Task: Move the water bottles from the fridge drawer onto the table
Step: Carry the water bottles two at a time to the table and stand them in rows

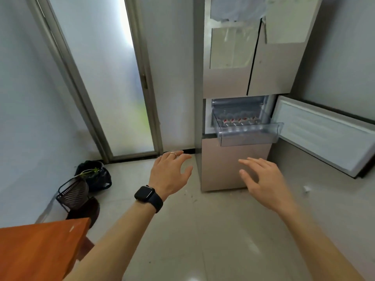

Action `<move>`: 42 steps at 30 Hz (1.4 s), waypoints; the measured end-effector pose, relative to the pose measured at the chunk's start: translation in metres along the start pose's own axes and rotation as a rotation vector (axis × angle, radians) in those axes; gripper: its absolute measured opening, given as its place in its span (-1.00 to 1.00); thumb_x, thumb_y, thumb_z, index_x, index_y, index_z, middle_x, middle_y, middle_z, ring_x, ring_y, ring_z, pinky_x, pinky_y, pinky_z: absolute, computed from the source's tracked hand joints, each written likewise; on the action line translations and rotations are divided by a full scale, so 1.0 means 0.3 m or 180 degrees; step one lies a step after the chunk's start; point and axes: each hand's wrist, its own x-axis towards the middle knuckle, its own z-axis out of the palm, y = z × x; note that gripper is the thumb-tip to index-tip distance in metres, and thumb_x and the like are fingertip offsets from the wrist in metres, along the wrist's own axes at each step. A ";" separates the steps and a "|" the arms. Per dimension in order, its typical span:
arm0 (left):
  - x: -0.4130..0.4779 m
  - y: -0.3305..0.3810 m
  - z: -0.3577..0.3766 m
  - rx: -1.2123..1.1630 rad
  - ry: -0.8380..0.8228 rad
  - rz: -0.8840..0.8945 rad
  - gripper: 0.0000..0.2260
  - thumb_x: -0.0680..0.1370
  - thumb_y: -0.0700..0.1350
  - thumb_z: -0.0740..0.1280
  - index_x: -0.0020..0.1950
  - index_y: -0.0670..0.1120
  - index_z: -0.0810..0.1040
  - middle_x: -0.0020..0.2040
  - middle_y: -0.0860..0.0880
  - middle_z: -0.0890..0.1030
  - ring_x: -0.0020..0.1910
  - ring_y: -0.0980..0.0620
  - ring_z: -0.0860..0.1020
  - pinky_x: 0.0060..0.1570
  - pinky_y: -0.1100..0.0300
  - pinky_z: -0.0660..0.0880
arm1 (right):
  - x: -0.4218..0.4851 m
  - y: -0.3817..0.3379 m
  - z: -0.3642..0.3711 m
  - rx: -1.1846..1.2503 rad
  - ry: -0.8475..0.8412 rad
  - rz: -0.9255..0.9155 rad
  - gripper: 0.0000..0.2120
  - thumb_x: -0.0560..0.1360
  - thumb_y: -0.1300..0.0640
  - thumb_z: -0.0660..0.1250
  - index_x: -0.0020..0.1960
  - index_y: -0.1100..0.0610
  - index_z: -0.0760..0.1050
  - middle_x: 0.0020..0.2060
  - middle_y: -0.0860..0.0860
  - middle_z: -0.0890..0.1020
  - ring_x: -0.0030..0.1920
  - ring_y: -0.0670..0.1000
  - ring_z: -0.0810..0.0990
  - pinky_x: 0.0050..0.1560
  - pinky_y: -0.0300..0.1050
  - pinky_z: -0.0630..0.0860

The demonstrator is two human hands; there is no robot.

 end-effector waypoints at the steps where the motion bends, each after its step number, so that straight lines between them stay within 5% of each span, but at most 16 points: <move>1: 0.065 0.016 0.021 0.0000 0.0001 0.0054 -0.62 0.63 0.17 0.20 0.45 0.20 0.42 0.44 0.09 0.45 0.45 0.03 0.35 0.47 0.01 0.26 | 0.047 0.038 -0.004 -0.0013 0.0026 0.0021 -0.60 0.60 -0.15 0.20 0.42 -0.15 0.43 0.41 -0.11 0.47 0.47 0.05 0.28 0.48 0.01 0.21; 16: 1.179 0.237 0.443 -0.0471 -0.0292 0.0610 -0.61 0.64 0.15 0.19 0.47 0.16 0.40 0.44 0.06 0.44 0.42 0.01 0.37 0.41 -0.03 0.34 | 0.908 0.538 -0.019 -0.0189 -0.0009 0.0599 -0.58 0.62 -0.17 0.16 0.46 -0.16 0.38 0.44 -0.17 0.41 0.50 -0.02 0.24 0.51 -0.03 0.17; 27: 1.688 0.438 0.832 -0.0672 -0.0934 0.0724 -0.60 0.61 0.15 0.21 0.45 0.15 0.41 0.42 0.05 0.45 0.39 -0.02 0.41 0.34 -0.07 0.41 | 1.333 0.953 0.040 0.0022 -0.0245 0.1015 -0.55 0.61 -0.18 0.17 0.46 -0.13 0.37 0.43 -0.14 0.42 0.47 -0.02 0.28 0.48 0.03 0.26; 34: 2.019 0.604 1.149 -0.0911 -0.1491 0.0150 -0.58 0.62 0.08 0.24 0.49 0.11 0.38 0.45 -0.01 0.41 0.39 -0.06 0.40 0.31 0.04 0.42 | 1.723 1.348 0.181 0.0251 -0.0783 0.0905 -0.59 0.60 -0.10 0.24 0.42 -0.03 0.44 0.34 -0.06 0.52 0.32 0.01 0.47 0.33 -0.06 0.41; 38: 2.170 0.698 1.315 -0.1351 -0.2001 -0.0488 -0.53 0.60 -0.03 0.30 0.52 0.05 0.34 0.48 -0.05 0.39 0.43 -0.06 0.39 0.37 0.09 0.38 | 1.913 1.516 0.289 0.0385 -0.1371 0.0987 -0.60 0.59 -0.13 0.20 0.36 0.00 0.46 0.25 -0.01 0.58 0.23 0.03 0.55 0.24 0.00 0.49; 42: 2.295 0.773 1.469 -0.1992 -0.2266 -0.1263 -0.62 0.61 -0.02 0.29 0.42 -0.06 0.44 0.36 -0.06 0.53 0.29 -0.09 0.51 0.21 0.17 0.43 | 2.101 1.647 0.418 0.0803 -0.1832 0.1354 -0.50 0.50 -0.18 0.19 0.35 0.03 0.40 0.21 0.01 0.59 0.14 0.07 0.59 0.10 0.00 0.53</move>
